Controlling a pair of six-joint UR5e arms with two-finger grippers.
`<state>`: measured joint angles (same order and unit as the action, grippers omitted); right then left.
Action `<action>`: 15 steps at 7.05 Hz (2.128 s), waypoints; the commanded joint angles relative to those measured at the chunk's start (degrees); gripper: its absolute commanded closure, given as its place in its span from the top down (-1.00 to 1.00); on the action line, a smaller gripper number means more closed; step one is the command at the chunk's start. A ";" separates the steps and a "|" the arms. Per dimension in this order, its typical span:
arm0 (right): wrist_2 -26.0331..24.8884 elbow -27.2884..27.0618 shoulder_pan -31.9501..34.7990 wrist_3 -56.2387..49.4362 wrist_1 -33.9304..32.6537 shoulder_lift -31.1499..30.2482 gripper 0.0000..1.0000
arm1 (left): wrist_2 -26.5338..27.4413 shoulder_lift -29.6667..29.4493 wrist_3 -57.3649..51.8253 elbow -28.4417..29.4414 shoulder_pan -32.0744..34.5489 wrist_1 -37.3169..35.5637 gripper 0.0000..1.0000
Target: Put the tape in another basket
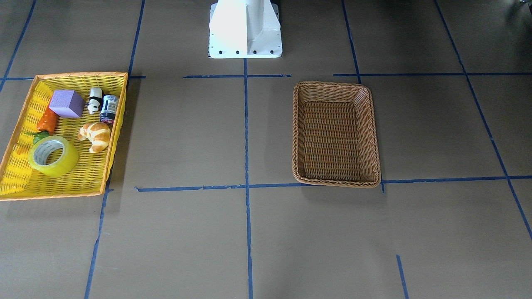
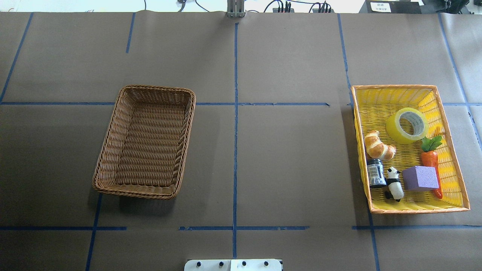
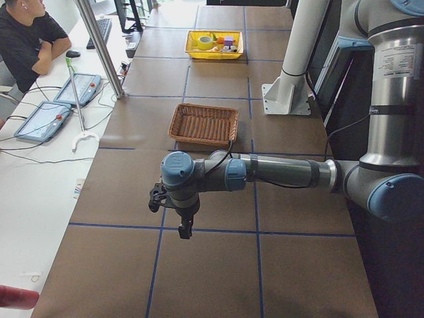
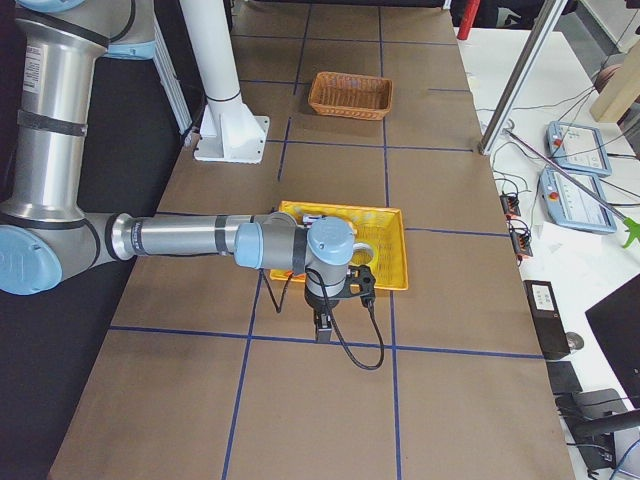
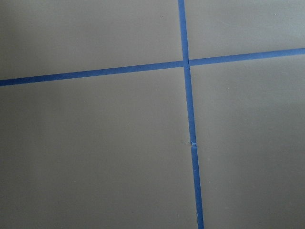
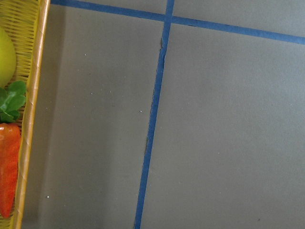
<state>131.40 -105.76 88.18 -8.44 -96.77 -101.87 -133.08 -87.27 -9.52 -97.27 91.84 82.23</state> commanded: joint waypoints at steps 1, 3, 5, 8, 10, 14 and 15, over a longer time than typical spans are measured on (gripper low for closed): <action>0.26 0.02 -0.02 0.00 0.00 0.09 1.00 | -0.34 0.08 0.20 0.14 0.00 0.04 1.00; 0.35 -0.24 -0.02 -0.08 0.17 0.36 1.00 | 0.27 0.52 0.29 -0.64 0.00 0.65 1.00; 0.44 -0.41 -0.02 -0.26 0.18 0.80 1.00 | -0.16 0.52 0.46 -1.08 0.00 0.83 1.00; 1.76 -0.59 -0.11 -0.35 0.18 0.89 1.00 | -0.43 0.78 0.38 -0.56 0.09 0.92 1.00; 4.04 -0.77 -0.11 -0.35 0.18 0.97 1.00 | -0.43 1.14 0.29 -1.43 0.09 2.76 1.00; 4.13 -0.77 -1.07 -0.09 0.18 1.32 1.00 | -0.43 1.14 0.29 -1.26 0.00 3.98 1.00; 4.22 -0.77 -1.77 0.00 0.18 2.02 1.00 | -0.51 0.96 0.38 -1.17 -0.09 4.17 1.00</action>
<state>135.54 -106.52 87.08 -8.57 -96.59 -100.49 -133.50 -86.17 -9.25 -98.54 91.83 85.91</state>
